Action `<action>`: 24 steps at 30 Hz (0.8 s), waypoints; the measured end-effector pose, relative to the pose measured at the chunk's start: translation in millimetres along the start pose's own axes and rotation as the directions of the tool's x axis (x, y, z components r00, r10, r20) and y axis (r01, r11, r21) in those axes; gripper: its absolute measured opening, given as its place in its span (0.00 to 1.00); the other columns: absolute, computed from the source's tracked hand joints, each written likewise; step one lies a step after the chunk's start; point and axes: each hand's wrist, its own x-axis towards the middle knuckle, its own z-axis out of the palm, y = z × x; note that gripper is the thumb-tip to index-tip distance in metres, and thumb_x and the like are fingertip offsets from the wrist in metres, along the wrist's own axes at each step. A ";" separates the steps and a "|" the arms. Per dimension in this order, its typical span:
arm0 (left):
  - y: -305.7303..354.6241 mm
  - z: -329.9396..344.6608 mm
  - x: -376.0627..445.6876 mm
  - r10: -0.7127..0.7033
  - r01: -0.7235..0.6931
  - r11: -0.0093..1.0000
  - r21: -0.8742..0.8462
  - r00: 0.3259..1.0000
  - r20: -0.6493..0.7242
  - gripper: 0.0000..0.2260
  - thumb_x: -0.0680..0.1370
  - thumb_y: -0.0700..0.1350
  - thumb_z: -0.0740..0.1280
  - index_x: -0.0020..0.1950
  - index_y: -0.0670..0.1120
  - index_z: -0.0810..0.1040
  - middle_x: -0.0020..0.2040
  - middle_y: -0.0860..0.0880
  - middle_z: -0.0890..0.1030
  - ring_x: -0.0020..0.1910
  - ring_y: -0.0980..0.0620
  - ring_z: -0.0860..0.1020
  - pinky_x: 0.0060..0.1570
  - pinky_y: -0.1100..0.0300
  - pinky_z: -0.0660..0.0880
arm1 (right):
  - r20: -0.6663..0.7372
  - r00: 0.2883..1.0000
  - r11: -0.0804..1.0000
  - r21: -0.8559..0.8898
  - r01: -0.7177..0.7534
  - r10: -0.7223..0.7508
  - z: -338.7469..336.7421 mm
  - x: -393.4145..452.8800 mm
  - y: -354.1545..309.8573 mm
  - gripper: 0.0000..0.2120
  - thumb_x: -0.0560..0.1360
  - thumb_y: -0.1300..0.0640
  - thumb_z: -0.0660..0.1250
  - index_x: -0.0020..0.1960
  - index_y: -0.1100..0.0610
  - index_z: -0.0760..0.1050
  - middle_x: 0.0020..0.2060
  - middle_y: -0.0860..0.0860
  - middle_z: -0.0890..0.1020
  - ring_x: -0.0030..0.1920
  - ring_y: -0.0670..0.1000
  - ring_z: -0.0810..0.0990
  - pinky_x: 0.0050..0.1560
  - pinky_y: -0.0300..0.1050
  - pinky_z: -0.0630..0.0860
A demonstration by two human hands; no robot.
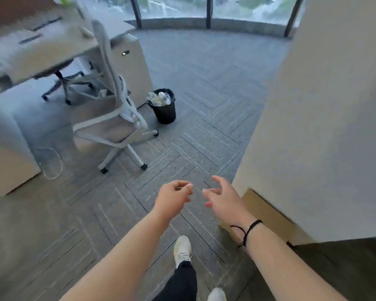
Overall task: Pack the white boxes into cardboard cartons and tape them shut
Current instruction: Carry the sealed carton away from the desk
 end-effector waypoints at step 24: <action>-161.9 -478.6 -157.7 -0.265 -0.158 0.848 -0.506 0.701 -0.662 0.05 0.81 0.47 0.68 0.55 0.50 0.80 0.51 0.48 0.83 0.44 0.52 0.81 0.48 0.52 0.81 | 0.587 0.770 0.846 -0.256 0.469 -0.249 459.7 -72.8 -232.7 0.30 0.79 0.45 0.68 0.77 0.48 0.63 0.51 0.42 0.81 0.56 0.47 0.82 0.64 0.54 0.78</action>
